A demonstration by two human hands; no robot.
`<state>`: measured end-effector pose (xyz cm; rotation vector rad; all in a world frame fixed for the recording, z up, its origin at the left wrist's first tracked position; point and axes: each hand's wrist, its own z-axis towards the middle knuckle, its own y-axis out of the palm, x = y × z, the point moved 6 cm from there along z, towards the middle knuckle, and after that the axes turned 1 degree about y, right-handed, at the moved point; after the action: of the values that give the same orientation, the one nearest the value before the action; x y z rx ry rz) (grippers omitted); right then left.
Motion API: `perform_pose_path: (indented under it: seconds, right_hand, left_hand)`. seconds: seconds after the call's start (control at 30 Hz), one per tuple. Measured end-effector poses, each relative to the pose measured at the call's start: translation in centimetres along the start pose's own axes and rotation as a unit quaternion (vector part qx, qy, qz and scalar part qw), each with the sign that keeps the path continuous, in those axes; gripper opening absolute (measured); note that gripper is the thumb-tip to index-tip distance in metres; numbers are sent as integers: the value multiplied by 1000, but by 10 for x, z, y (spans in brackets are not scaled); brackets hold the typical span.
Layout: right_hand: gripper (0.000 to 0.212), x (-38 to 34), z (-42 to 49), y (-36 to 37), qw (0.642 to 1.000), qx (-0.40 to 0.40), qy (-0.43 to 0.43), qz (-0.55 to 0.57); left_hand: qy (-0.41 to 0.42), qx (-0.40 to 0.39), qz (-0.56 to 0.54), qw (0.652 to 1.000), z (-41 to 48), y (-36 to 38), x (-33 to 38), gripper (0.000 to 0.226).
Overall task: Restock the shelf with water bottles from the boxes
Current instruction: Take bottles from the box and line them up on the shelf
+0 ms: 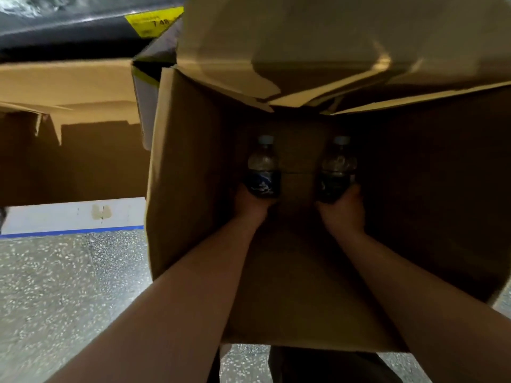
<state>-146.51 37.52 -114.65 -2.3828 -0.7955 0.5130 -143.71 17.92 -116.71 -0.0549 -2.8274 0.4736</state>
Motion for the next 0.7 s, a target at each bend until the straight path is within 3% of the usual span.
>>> perform_pose_path:
  seconds: [0.1, 0.23, 0.37, 0.5, 0.7]
  right_hand:
    - [80, -3, 4, -3, 999, 31, -3, 10]
    - [79, -1, 14, 3, 1000, 9, 12, -22]
    - [83, 5, 25, 19, 993, -32, 58, 95]
    - [98, 10, 30, 29, 975, 4, 105, 195]
    - [78, 12, 7, 18, 947, -56, 141, 281]
  left_hand:
    - [16, 4, 3, 1000, 1, 9, 0, 85]
    - [20, 7, -15, 1000, 1, 16, -1, 88]
    - [25, -21, 4, 999, 5, 21, 0, 92]
    - [29, -35, 2, 999, 8, 29, 2, 95]
    - [22, -31, 15, 999, -9, 15, 14, 90]
